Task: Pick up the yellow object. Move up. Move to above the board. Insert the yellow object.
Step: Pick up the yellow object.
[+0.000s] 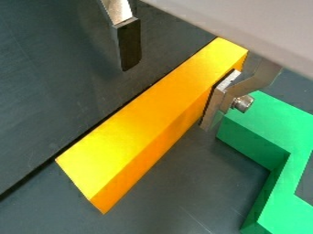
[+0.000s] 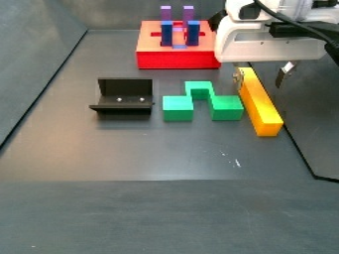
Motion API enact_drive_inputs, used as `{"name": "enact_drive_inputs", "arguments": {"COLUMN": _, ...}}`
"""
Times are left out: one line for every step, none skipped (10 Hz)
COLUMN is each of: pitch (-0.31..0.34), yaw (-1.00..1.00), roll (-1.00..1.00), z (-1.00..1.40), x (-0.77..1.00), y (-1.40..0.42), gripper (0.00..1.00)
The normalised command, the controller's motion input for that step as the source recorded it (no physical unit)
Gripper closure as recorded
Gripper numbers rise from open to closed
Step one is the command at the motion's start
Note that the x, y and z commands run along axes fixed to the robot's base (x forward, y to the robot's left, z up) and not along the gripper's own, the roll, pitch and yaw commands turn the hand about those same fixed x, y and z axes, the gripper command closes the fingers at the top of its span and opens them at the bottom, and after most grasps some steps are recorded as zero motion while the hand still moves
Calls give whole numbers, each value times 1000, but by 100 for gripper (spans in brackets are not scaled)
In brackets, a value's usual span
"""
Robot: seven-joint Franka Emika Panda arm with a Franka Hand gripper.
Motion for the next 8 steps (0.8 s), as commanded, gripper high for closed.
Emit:
{"name": "enact_drive_inputs", "arguments": {"pitch": 0, "yaw": 100, "roll": 0, "z": -269, "x": 123, "y": 0, "gripper": 0}}
{"name": "enact_drive_inputs", "arguments": {"pitch": 0, "yaw": 69, "roll": 0, "z": -434, "x": 17, "y": 43, "gripper": 0}}
{"name": "enact_drive_inputs", "arguments": {"pitch": -20, "yaw": 37, "roll": 0, "z": -483, "x": 0, "y": 80, "gripper": 0}}
{"name": "enact_drive_inputs", "arguments": {"pitch": 0, "yaw": 23, "roll": 0, "z": -303, "x": 0, "y": 54, "gripper": 0}}
{"name": "enact_drive_inputs", "arguments": {"pitch": 0, "yaw": 17, "roll": 0, "z": -277, "x": -3, "y": 37, "gripper": 0}}
{"name": "enact_drive_inputs", "arguments": {"pitch": 0, "yaw": 0, "roll": 0, "z": -254, "x": -20, "y": 14, "gripper": 0}}
{"name": "enact_drive_inputs", "arguments": {"pitch": 0, "yaw": 0, "roll": 0, "z": -263, "x": 0, "y": 29, "gripper": 0}}
{"name": "enact_drive_inputs", "arguments": {"pitch": 0, "yaw": 0, "roll": 19, "z": 0, "x": 0, "y": 0, "gripper": 0}}
